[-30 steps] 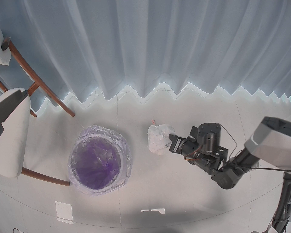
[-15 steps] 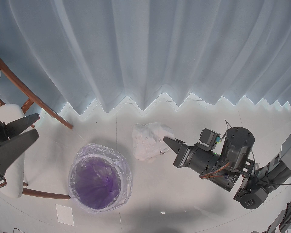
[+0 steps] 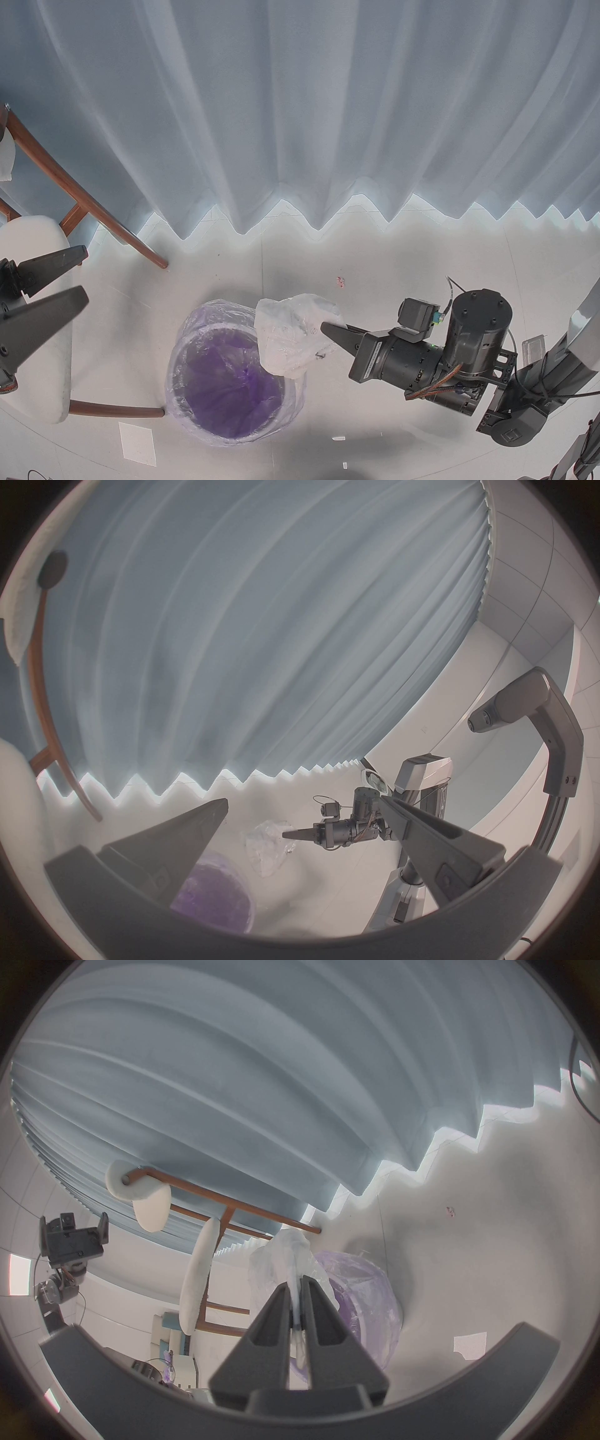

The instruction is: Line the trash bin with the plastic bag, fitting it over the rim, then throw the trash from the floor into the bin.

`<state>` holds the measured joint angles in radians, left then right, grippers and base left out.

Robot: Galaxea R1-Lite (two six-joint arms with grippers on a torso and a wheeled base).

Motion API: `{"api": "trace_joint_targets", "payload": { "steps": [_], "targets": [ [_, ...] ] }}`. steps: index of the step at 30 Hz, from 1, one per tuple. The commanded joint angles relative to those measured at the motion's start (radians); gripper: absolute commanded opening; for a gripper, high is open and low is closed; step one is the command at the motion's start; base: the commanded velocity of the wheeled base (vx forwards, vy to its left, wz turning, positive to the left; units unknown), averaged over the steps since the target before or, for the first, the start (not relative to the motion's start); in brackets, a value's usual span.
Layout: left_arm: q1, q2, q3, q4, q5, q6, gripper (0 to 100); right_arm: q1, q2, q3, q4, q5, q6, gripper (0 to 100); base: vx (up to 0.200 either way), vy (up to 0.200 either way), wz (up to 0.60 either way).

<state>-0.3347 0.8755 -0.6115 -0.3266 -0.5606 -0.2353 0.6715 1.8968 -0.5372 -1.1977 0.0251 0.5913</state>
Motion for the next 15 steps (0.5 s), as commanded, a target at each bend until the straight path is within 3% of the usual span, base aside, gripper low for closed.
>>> {"api": "trace_joint_targets", "payload": {
  "steps": [1, 10, 15],
  "targets": [
    [0.003, -0.001, -0.004, 0.004, 0.001, 0.001, 100, 0.002, 0.054, 0.008, -0.005, -0.002, -0.002, 0, 0.0, 0.2, 0.0],
    [-0.007, -0.006, -0.001, 0.004, -0.001, 0.004, 100, 0.054, 0.143, 0.013, -0.019, -0.03, -0.001, 0, 0.0, 0.2, 0.0],
    [-0.083, -0.01, 0.029, 0.008, -0.001, 0.034, 100, 0.057, 0.26, 0.008, -0.135, -0.07, -0.008, 0, 0.0, 0.2, 0.0]
  ]
}}
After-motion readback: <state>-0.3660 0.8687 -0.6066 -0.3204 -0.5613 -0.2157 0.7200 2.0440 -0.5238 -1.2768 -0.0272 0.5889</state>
